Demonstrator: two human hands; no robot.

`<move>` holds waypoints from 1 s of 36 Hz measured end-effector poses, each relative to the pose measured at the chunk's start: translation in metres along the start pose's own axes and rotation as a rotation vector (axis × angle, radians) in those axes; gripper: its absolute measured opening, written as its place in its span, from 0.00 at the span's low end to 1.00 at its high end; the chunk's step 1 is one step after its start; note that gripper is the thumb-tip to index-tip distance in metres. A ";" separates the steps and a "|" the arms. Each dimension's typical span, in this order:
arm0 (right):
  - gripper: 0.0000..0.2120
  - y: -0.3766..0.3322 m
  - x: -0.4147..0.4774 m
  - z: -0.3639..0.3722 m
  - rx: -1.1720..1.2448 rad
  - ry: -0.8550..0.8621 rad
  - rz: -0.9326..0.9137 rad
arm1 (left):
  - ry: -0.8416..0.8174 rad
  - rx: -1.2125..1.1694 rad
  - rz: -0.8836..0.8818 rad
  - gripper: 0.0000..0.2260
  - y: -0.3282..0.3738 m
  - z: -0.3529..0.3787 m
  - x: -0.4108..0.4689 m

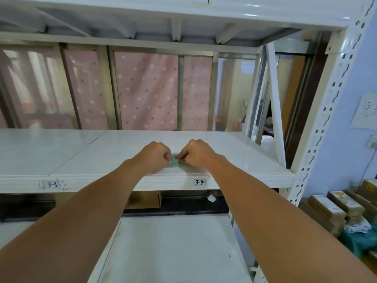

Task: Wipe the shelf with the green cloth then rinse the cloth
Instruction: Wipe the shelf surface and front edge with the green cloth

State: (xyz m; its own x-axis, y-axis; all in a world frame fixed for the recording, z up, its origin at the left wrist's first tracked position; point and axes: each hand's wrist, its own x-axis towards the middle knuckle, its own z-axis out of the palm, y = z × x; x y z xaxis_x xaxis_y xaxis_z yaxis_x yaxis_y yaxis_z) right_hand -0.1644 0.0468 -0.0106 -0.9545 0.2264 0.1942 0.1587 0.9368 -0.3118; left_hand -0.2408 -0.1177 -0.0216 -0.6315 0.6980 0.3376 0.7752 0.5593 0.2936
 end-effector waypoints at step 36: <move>0.10 0.018 0.185 0.035 -0.038 0.057 0.085 | -0.015 -0.023 -0.051 0.08 -0.106 0.022 0.157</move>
State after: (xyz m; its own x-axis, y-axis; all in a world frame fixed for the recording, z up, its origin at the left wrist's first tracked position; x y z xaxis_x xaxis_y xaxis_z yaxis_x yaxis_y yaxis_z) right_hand -0.3467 0.0956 -0.0128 -0.9214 0.3192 0.2218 0.2489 0.9228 -0.2942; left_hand -0.4221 -0.0573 -0.0194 -0.6695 0.6759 0.3081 0.7415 0.5840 0.3304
